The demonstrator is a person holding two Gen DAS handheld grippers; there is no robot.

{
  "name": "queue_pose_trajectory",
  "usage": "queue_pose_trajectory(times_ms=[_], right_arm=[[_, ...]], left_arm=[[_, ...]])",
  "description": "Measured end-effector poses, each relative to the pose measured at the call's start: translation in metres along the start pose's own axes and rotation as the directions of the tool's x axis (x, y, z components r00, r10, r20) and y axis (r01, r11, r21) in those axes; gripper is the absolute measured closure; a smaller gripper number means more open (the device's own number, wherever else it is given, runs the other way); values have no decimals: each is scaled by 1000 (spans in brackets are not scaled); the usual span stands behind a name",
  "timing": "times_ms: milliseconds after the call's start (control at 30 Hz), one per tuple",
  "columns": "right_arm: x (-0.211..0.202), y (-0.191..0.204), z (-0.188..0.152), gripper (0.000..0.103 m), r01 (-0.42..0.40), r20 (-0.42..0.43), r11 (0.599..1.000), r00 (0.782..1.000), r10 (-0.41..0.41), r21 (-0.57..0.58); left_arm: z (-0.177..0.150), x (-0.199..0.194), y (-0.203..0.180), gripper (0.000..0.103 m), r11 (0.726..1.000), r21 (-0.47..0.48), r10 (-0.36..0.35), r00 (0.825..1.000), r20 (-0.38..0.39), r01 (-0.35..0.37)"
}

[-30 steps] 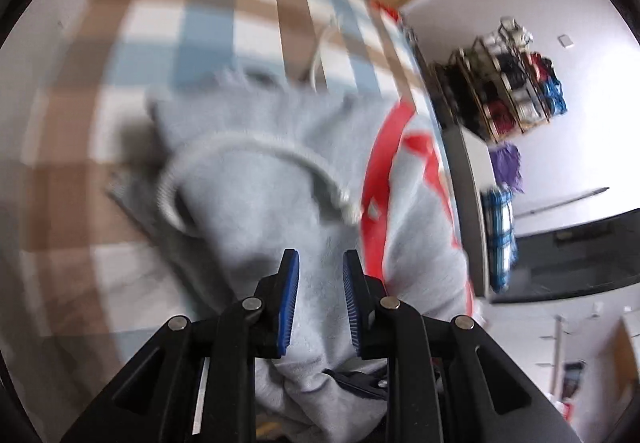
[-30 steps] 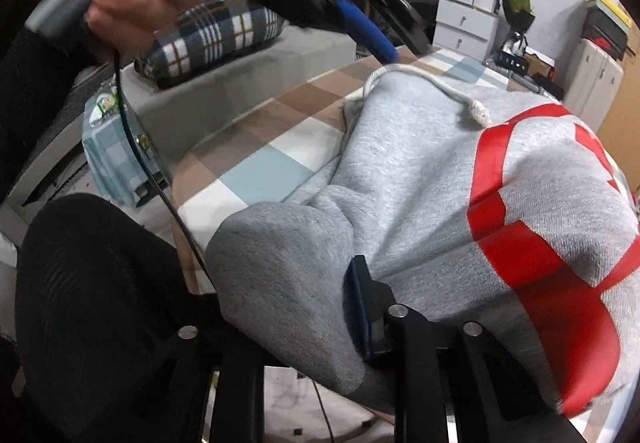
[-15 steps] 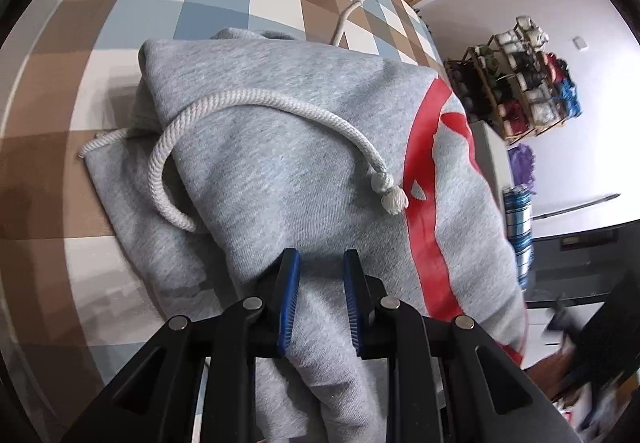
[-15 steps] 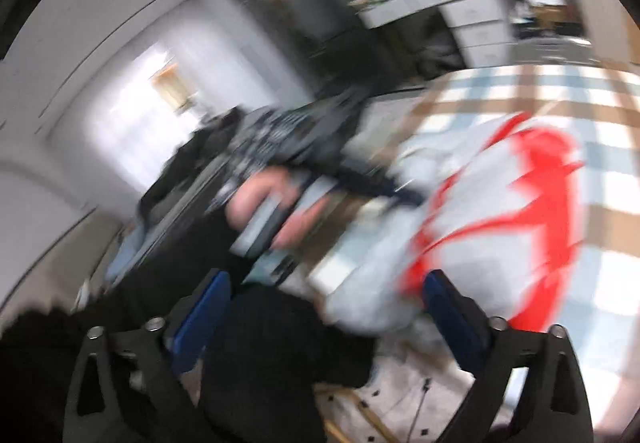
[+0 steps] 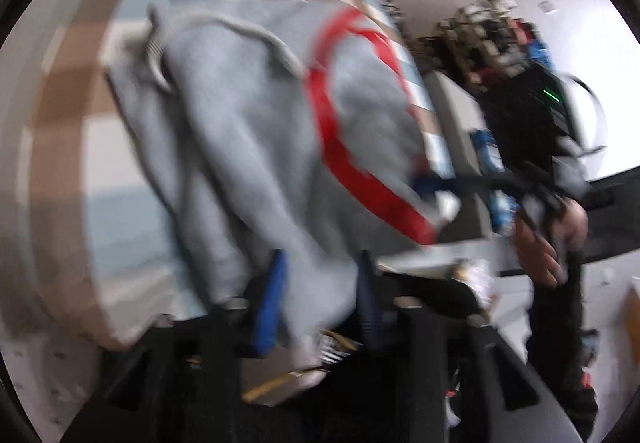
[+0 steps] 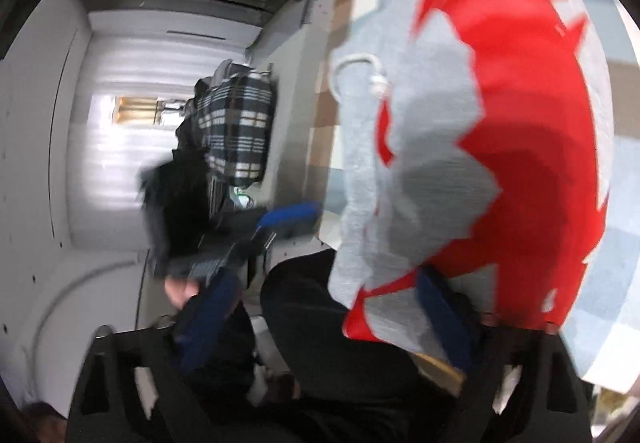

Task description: Fold large clothes

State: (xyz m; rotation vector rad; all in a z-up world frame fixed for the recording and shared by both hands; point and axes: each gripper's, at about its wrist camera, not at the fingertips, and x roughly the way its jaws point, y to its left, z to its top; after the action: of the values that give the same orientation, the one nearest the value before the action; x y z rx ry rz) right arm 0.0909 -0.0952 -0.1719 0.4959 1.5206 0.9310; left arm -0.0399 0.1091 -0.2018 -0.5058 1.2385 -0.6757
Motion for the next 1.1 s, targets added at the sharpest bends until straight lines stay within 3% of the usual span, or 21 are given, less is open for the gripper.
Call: queue_pose_trajectory(times_ms=[67,100,167,233,333,467,567,600,633,667,767,800,833,900,1100], right_arm=[[1,-3,-1,62,45,-2,999,999,-45,25],[-2,-6,0,65,58,0,998,998,-58,34],[-8,-1,-2,65,88,12,996,996,-89,27],[-13,12,-6,65,164,34,986,986,-163,-20],[-18,34,-9,52,238,73,967,970,-232,-91],[-20,59,-18,51,442,145,875,896,-419,-200],[-7,59,-22,53,582,143,770,813,-565,-263],[-3,61,-23,53,606,150,743,794,-590,-284],[0,63,-24,54,620,153,727,782,-605,-295],[3,65,-24,54,638,149,708,766,-626,-303],[13,65,-25,54,675,117,659,723,-681,-333],[15,67,-25,54,686,109,641,708,-698,-343],[20,67,-25,54,693,99,627,695,-712,-356],[28,66,-22,54,701,74,610,676,-733,-369],[51,68,-13,52,713,-1,561,618,-786,-420]], left_arm=[[-15,13,-1,49,999,-13,-47,999,-2,47],[-21,23,-2,49,998,-13,-60,998,-17,60],[-26,40,-5,49,999,5,-49,998,-33,49],[-28,51,-5,49,1000,18,25,1000,-16,-24],[-22,66,0,49,996,18,87,996,-14,-87],[-17,72,2,49,992,39,118,993,9,-119],[-18,67,-2,50,977,79,194,980,42,-197],[-23,63,-7,50,969,89,227,973,53,-231],[-24,63,-10,50,958,97,266,962,65,-272],[-21,61,-9,50,934,106,334,939,84,-341],[-14,54,3,49,885,83,449,888,103,-458],[-13,51,11,47,886,67,451,887,100,-459],[-10,48,17,47,902,44,424,901,90,-429],[-8,39,20,47,914,8,404,911,83,-406],[-7,1,5,47,909,16,407,897,172,-416]])
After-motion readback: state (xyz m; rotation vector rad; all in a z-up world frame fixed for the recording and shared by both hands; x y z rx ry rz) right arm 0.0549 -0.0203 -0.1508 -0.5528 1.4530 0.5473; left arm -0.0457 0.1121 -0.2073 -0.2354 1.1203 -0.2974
